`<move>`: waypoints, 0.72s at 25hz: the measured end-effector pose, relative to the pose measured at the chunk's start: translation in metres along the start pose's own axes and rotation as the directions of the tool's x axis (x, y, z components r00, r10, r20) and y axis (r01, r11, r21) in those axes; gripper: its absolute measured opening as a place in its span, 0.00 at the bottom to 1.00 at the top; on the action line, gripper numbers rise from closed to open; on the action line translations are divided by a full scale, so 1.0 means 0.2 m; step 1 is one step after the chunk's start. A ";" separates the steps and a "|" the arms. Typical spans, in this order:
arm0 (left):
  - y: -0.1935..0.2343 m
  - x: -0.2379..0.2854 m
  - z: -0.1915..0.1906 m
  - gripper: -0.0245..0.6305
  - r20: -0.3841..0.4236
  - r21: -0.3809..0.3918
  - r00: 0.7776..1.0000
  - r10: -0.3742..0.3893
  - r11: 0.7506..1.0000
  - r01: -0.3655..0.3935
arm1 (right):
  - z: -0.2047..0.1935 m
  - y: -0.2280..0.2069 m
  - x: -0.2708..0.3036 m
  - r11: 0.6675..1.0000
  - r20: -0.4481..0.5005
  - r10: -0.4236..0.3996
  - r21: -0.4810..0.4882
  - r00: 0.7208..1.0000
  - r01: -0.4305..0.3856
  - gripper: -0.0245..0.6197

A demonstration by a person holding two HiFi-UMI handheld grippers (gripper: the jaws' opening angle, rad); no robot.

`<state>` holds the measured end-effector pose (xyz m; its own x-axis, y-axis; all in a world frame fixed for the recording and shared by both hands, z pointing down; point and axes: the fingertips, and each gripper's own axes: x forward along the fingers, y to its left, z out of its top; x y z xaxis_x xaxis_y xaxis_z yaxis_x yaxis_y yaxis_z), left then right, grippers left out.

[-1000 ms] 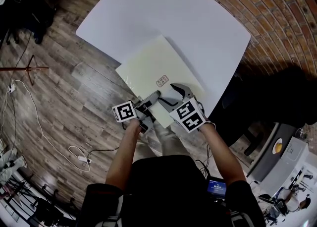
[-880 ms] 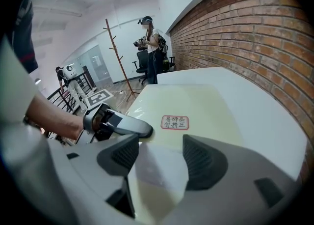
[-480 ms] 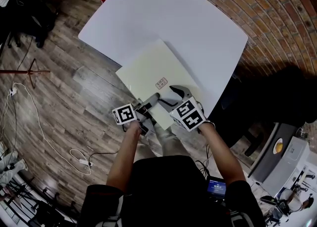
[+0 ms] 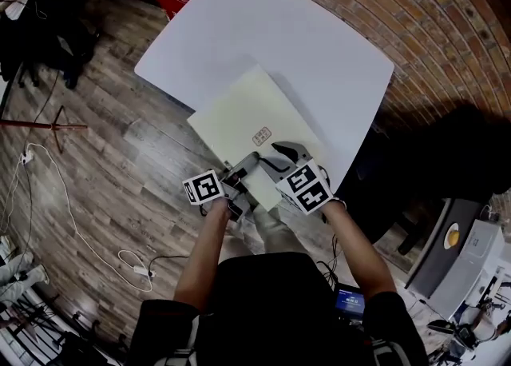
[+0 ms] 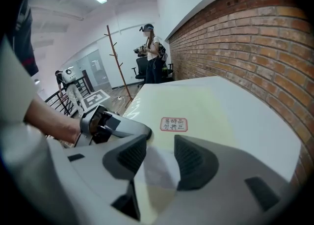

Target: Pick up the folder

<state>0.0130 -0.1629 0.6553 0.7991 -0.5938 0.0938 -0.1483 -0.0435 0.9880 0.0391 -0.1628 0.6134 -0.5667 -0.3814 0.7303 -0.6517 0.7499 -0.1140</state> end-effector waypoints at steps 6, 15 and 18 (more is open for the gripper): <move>-0.17 -0.03 0.09 0.46 -0.018 0.098 1.000 0.006 0.995 -0.004 | 0.14 -0.02 -0.08 0.997 0.067 -0.068 0.027 0.995 0.067 0.26; -0.41 -0.09 0.24 0.46 -0.052 0.341 0.996 0.076 0.939 -0.054 | 0.34 -0.02 -0.20 0.989 0.151 -0.146 0.043 0.978 0.141 0.12; -0.48 -0.13 0.28 0.46 -0.052 0.369 0.995 0.084 0.928 -0.059 | 0.38 0.00 -0.23 0.986 0.161 -0.167 0.047 0.973 0.162 0.11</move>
<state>-0.0254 -0.1881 0.5518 0.8129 -0.5531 0.1824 -0.3994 -0.3015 0.8658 0.0275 -0.1859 0.5289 -0.5234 -0.5835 0.6209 -0.7577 0.6520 -0.0260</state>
